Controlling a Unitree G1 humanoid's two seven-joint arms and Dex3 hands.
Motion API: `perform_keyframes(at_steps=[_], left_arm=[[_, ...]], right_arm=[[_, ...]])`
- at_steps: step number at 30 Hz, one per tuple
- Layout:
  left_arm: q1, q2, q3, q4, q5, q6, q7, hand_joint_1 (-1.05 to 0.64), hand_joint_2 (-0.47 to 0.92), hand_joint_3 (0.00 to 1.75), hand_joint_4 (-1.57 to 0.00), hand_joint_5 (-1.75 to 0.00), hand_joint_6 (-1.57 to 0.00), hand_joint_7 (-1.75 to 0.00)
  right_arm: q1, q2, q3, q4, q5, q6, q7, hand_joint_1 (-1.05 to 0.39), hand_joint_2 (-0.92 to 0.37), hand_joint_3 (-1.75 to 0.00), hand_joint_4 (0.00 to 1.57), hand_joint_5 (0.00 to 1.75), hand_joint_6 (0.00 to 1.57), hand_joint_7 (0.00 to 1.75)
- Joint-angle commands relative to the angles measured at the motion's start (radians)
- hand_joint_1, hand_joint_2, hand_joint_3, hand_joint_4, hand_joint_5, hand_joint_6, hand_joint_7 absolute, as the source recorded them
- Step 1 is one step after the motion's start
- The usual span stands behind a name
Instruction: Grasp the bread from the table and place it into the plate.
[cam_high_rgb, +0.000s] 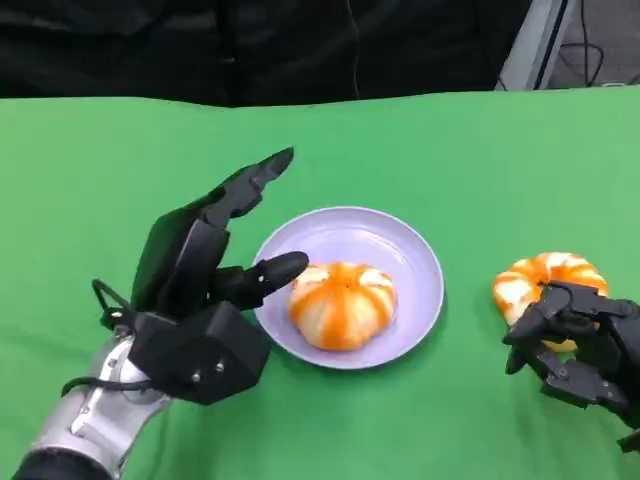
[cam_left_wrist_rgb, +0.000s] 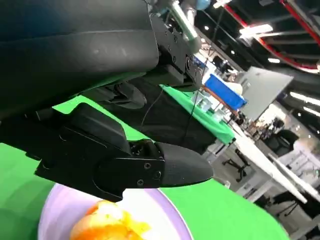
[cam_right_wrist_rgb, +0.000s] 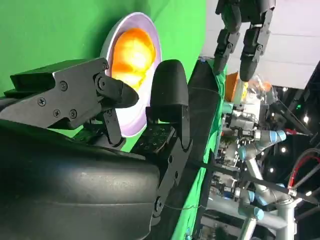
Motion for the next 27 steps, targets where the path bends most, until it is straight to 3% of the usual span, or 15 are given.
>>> perform_keyframes(at_steps=[1,27], left_arm=[[0.007,0.016,0.016,-0.014,-0.005,-0.016,-0.005,-0.82,0.92,0.48,-0.56,-0.02,-0.43,-0.01],[0.094,0.024,0.103,-0.116,-0.082,-0.059,-0.077,-0.80,0.92,0.44,-0.57,-0.01,-0.45,-0.01]], right_arm=[[-0.006,-0.009,-0.007,0.001,0.013,0.002,0.001,0.10,-0.81,-0.71,0.83,1.46,0.87,1.05],[-0.007,-0.008,-0.006,0.002,0.012,0.013,0.001,0.09,-0.82,-0.69,0.82,1.47,0.86,1.06]])
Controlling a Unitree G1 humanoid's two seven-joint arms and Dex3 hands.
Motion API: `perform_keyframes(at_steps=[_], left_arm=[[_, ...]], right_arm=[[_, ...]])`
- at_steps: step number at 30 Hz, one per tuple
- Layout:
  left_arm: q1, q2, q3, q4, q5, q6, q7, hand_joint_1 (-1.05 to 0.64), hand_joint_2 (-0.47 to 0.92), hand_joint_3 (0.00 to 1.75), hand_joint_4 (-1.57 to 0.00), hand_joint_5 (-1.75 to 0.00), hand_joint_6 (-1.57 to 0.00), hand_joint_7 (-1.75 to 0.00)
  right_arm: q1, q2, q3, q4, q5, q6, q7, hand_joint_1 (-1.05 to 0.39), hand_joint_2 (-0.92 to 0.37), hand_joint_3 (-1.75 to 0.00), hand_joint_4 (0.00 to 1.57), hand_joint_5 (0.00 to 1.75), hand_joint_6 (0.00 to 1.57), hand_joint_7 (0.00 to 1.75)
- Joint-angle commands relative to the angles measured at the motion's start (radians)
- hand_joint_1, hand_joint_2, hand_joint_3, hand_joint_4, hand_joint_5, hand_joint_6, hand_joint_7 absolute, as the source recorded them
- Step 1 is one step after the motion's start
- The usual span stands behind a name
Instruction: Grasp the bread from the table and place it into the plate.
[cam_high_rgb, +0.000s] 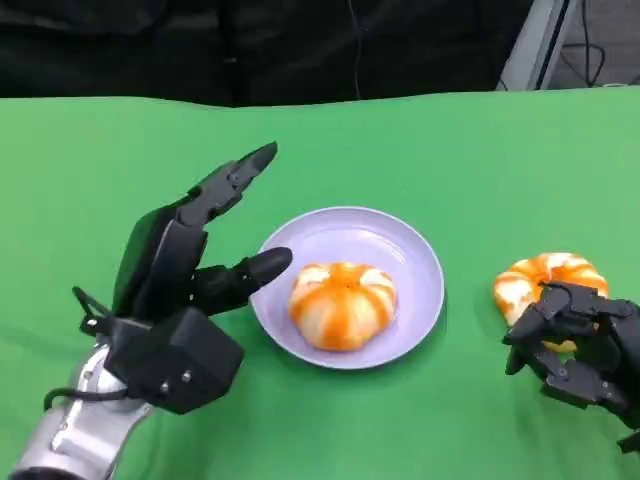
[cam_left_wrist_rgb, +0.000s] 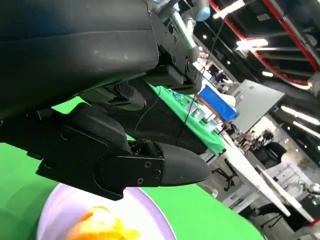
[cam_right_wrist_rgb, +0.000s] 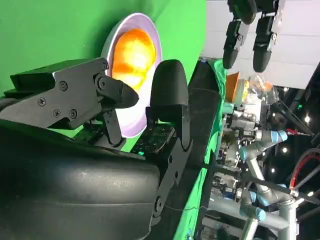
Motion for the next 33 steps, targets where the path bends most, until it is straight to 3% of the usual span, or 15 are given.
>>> perform_keyframes(at_steps=[1,14,33], left_arm=[[0.022,0.022,0.026,-0.015,-0.028,-0.030,-0.014,-0.80,0.92,0.43,-0.58,-0.01,-0.46,-0.01],[0.074,0.023,0.065,-0.053,-0.062,-0.037,-0.033,-0.79,0.92,0.40,-0.61,-0.01,-0.48,-0.01],[0.160,-0.007,0.154,-0.015,-0.249,-0.183,-0.116,-0.72,0.92,0.36,-0.70,-0.03,-0.54,-0.01]], right_arm=[[-0.007,-0.008,-0.006,-0.001,0.014,0.006,0.002,0.09,-0.83,-0.69,0.82,1.47,0.86,1.06],[-0.005,-0.010,-0.010,-0.004,0.023,0.008,0.018,0.10,-0.84,-0.66,0.82,1.47,0.87,1.05],[-0.006,-0.014,-0.013,-0.003,0.031,0.021,0.029,0.08,-0.85,-0.64,0.81,1.47,0.86,1.05]])
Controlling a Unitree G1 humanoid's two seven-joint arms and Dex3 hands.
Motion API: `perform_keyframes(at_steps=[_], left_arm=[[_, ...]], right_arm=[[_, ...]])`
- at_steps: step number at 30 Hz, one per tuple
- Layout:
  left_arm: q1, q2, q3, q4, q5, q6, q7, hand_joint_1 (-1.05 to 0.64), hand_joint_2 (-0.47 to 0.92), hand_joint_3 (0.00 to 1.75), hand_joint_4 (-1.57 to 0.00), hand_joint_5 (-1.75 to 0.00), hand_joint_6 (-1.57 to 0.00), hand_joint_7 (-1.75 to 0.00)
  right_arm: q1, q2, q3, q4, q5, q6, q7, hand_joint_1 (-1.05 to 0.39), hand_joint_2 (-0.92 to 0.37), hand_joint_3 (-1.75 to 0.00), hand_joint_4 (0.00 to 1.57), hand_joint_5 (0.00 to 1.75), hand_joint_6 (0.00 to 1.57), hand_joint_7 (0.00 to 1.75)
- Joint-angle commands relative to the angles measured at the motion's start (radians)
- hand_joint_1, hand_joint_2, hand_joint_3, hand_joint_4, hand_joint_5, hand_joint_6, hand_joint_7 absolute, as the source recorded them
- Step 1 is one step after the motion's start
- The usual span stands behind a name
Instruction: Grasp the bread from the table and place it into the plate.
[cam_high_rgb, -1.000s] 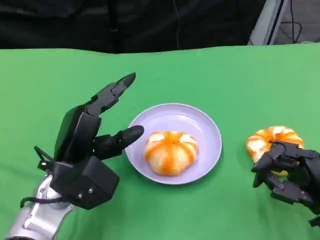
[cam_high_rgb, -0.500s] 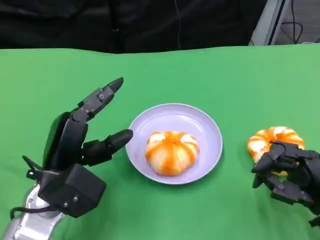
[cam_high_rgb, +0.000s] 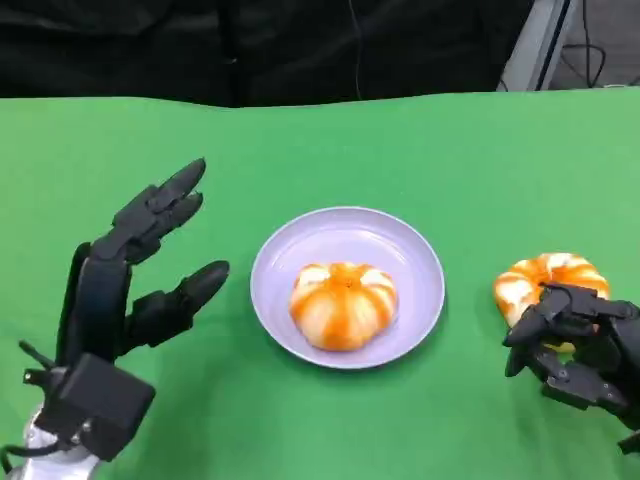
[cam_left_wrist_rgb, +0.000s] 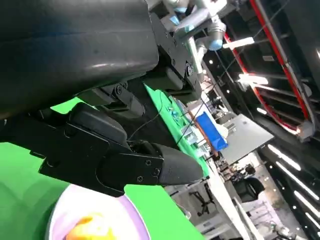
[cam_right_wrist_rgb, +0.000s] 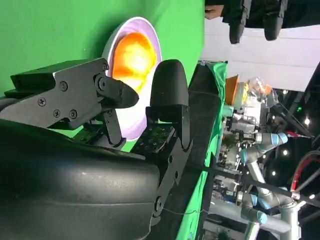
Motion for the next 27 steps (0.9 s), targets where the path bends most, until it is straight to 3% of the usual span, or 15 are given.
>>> perform_keyframes(at_steps=[1,27], left_arm=[[0.029,0.002,0.029,0.001,-0.015,-0.032,-0.010,-0.72,0.92,0.35,-0.70,-0.03,-0.54,-0.01],[0.060,-0.041,0.090,0.130,-0.101,-0.155,-0.087,-0.65,0.92,0.29,-0.75,-0.02,-0.57,-0.01]], right_arm=[[-0.006,-0.015,-0.010,-0.002,0.016,0.008,0.005,0.08,-0.85,-0.65,0.81,1.47,0.86,1.05],[-0.002,-0.021,-0.015,-0.007,0.025,0.016,0.014,0.07,-0.86,-0.63,0.81,1.47,0.85,1.05]])
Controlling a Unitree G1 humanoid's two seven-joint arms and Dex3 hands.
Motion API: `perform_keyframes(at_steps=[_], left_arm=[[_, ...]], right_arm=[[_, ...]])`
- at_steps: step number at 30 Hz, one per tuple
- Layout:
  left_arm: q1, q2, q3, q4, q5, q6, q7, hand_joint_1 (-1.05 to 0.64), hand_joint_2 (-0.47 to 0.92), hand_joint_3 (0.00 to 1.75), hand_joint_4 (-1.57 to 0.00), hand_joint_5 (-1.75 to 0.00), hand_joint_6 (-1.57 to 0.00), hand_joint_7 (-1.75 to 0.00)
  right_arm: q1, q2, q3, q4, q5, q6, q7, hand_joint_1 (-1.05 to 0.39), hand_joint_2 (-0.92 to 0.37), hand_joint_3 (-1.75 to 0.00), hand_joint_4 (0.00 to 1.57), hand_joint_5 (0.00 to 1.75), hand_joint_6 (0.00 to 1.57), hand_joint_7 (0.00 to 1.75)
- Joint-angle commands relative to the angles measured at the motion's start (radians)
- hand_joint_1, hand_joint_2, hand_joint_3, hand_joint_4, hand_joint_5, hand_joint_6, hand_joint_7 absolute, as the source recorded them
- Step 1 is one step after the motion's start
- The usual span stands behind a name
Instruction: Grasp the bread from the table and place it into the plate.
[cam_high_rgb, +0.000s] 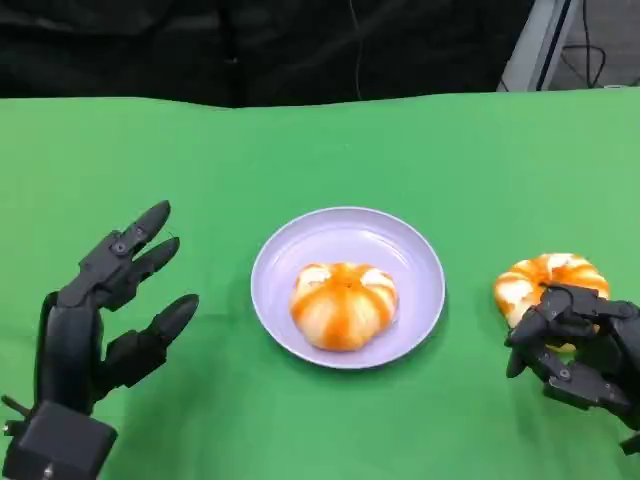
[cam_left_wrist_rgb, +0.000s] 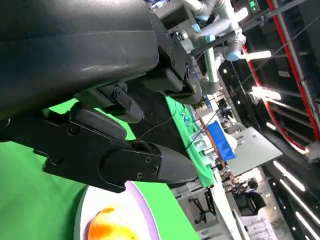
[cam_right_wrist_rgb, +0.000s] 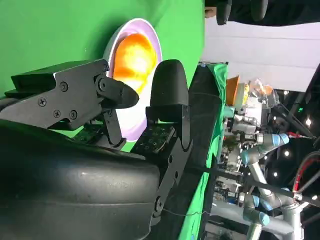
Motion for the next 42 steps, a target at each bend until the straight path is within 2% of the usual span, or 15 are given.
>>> perform_keyframes(at_steps=[1,7,18,22,24,26,27,28,33,39,42], left_arm=[[0.005,-0.002,0.015,0.014,-0.039,-0.028,-0.031,-0.65,0.92,0.29,-0.75,-0.02,-0.57,-0.01],[0.022,0.000,0.029,0.022,-0.098,-0.038,-0.091,-0.64,0.92,0.28,-0.77,-0.02,-0.58,-0.01],[0.083,-0.066,0.072,-0.032,-0.460,0.079,-0.429,-0.53,0.92,0.22,-0.76,0.00,-0.58,0.00],[0.085,-0.083,0.095,-0.046,-0.495,0.111,-0.484,-0.40,0.92,0.22,-0.76,0.00,-0.58,0.00],[0.087,-0.092,0.106,-0.059,-0.526,0.137,-0.522,-0.26,0.92,0.22,-0.73,0.00,-0.58,0.00],[0.088,-0.099,0.116,-0.067,-0.533,0.155,-0.537,-0.21,0.92,0.23,-0.72,0.00,-0.58,0.00],[0.088,-0.102,0.121,-0.069,-0.525,0.160,-0.534,-0.10,0.92,0.27,-0.72,0.00,-0.59,-0.01],[0.088,-0.104,0.126,-0.069,-0.512,0.161,-0.524,-0.05,0.92,0.29,-0.72,0.00,-0.60,-0.01],[0.088,-0.112,0.141,-0.073,-0.471,0.167,-0.504,0.06,0.92,0.40,-0.73,-0.01,-0.67,-0.03],[0.072,-0.120,0.164,-0.042,-0.365,0.129,-0.411,0.11,0.92,0.45,-0.86,-0.03,-0.92,-0.07],[0.071,-0.127,0.175,-0.040,-0.310,0.134,-0.334,0.05,0.92,0.41,-1.07,-0.10,-1.16,-0.11]], right_arm=[[-0.003,-0.015,-0.012,-0.006,0.018,0.003,0.002,0.07,-0.87,-0.63,0.81,1.47,0.85,1.05],[-0.001,-0.011,-0.010,-0.009,0.020,0.004,0.003,0.06,-0.88,-0.60,0.81,1.47,0.85,1.06],[0.001,-0.017,-0.010,-0.008,0.016,0.000,0.001,0.07,-0.88,-0.59,0.80,1.48,0.85,1.06],[0.002,-0.015,-0.010,-0.013,0.020,0.006,0.003,0.08,-0.88,-0.59,0.81,1.48,0.86,1.06],[0.002,-0.014,-0.008,-0.013,0.015,0.001,-0.003,0.07,-0.88,-0.59,0.81,1.48,0.86,1.06],[0.000,-0.014,-0.009,-0.011,0.014,-0.001,-0.003,0.07,-0.88,-0.59,0.81,1.48,0.86,1.06],[-0.002,-0.014,-0.009,-0.009,0.014,-0.002,-0.003,0.07,-0.88,-0.59,0.80,1.48,0.86,1.06],[-0.003,-0.014,-0.009,-0.008,0.016,-0.002,-0.001,0.07,-0.88,-0.59,0.80,1.48,0.86,1.06],[-0.005,-0.012,-0.010,-0.005,0.016,-0.001,-0.003,0.07,-0.88,-0.59,0.81,1.47,0.86,1.06],[-0.006,-0.014,-0.010,-0.008,0.016,-0.003,-0.004,0.07,-0.88,-0.59,0.81,1.47,0.86,1.06],[-0.005,-0.014,-0.009,-0.010,0.016,-0.004,-0.004,0.06,-0.87,-0.59,0.81,1.46,0.86,1.05]])
